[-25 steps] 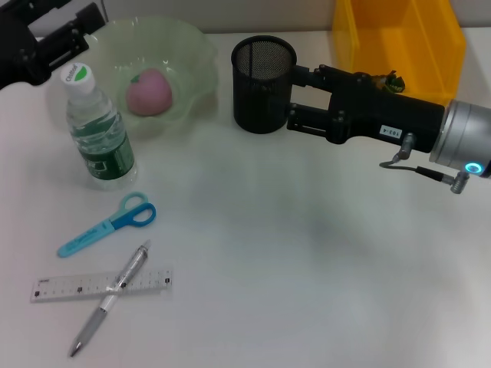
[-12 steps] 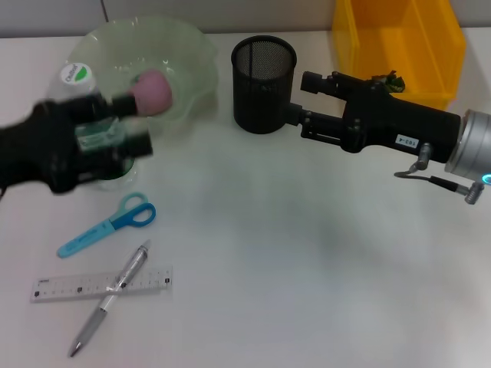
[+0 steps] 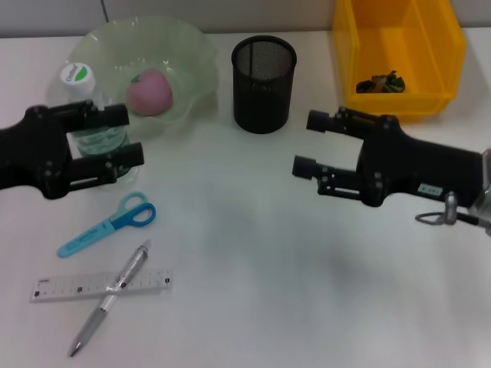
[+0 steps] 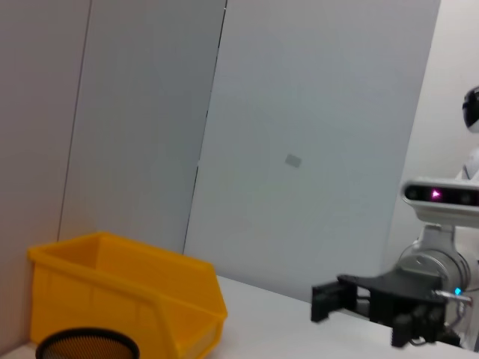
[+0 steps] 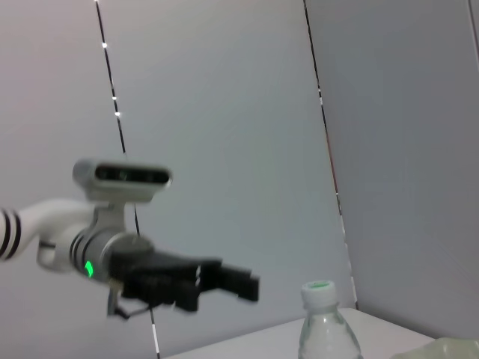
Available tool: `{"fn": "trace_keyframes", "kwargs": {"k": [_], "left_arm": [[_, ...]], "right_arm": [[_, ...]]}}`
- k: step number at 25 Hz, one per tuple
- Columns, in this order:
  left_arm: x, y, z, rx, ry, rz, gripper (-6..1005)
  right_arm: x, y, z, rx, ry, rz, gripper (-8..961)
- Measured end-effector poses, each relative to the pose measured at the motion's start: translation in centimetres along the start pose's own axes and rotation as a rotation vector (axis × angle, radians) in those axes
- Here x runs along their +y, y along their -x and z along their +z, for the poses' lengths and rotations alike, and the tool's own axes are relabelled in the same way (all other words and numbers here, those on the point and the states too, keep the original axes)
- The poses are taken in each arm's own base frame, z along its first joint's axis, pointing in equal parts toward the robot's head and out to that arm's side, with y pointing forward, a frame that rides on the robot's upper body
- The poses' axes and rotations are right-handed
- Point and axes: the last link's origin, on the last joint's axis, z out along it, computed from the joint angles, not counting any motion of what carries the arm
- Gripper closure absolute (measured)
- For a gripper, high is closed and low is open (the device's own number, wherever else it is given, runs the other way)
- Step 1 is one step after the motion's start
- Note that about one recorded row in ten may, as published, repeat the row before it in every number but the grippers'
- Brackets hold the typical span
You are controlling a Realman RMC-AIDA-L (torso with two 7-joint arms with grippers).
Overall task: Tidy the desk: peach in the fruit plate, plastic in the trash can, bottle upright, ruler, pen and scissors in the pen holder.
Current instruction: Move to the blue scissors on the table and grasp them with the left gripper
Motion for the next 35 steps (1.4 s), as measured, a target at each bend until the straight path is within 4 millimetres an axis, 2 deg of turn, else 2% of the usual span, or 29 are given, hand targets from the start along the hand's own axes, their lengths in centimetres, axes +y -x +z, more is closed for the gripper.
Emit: {"fn": "trace_keyframes", "kwargs": {"k": [4,7,9,14,22,29,32,35], "left_arm": [[-0.8,-0.9,0.8,0.01,-0.011,0.003,337],[-1.2,-0.7,1.3,0.006,-0.04,-0.01,336],[-1.6,0.1,2.1,-0.028,-0.083,-0.021,335],[-2.2,1.4,2.8,-0.106,-0.134,-0.056,333],[-2.2,1.6,2.3,-0.282,-0.16,-0.22,337],[-1.8,-0.3,1.3,-0.47,-0.227,-0.321,338],[-1.7,-0.5,1.5,-0.518,-0.238,-0.341,338],[-1.5,-0.6,2.6,-0.603,-0.246,-0.355,339]], "right_arm": [[-0.2,-1.2,0.7,0.037,-0.046,-0.003,212],[-0.3,-1.8,1.1,0.078,-0.036,-0.006,212],[0.0,-2.8,1.1,0.158,0.01,-0.049,212],[0.7,-3.7,0.4,0.19,0.03,-0.091,212],[0.1,-3.1,-0.3,0.156,-0.022,-0.107,212],[-0.7,-2.5,0.1,0.14,-0.037,-0.168,212],[-0.9,-2.2,0.1,0.133,-0.048,-0.173,212],[-1.4,-1.9,-0.2,0.123,-0.071,-0.178,212]]}}
